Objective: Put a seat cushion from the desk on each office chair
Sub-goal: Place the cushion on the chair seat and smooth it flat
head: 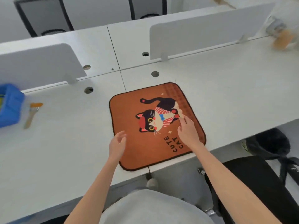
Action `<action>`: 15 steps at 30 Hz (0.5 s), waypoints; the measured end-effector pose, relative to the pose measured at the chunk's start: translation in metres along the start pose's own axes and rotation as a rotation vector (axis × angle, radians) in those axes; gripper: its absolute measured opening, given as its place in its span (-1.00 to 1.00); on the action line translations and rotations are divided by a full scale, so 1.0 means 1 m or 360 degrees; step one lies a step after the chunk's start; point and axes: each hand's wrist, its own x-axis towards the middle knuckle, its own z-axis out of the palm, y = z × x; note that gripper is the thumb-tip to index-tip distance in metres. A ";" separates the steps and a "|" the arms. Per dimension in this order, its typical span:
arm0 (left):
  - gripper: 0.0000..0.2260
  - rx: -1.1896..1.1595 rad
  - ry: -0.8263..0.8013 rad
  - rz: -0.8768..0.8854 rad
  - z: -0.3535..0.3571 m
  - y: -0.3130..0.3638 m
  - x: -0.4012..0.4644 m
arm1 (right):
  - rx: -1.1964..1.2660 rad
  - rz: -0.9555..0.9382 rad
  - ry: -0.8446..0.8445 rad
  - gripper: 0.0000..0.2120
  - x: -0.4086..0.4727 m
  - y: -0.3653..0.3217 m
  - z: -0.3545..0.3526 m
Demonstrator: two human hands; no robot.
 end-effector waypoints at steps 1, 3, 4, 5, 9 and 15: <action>-0.66 0.0008 0.0030 -0.0066 -0.007 -0.004 0.009 | -0.0061 -0.0002 -0.0032 -0.53 0.012 -0.003 0.005; -0.60 0.0044 0.0073 -0.0177 -0.016 -0.008 0.026 | -0.0167 0.0105 -0.0067 -0.50 0.034 -0.003 0.010; -0.57 0.0075 0.0087 -0.0223 -0.018 -0.010 0.032 | -0.0210 0.0201 -0.0078 -0.50 0.042 0.000 0.011; -0.55 0.0099 0.0097 -0.0258 -0.019 -0.011 0.039 | -0.0256 0.0297 -0.0096 -0.49 0.051 0.003 0.012; -0.48 0.0055 0.0114 -0.0320 -0.018 -0.010 0.056 | -0.0363 0.0582 -0.0239 -0.39 0.074 0.013 0.010; -0.49 -0.0110 0.0150 -0.0485 -0.009 -0.006 0.079 | -0.0267 0.0821 -0.0075 -0.30 0.097 0.020 -0.002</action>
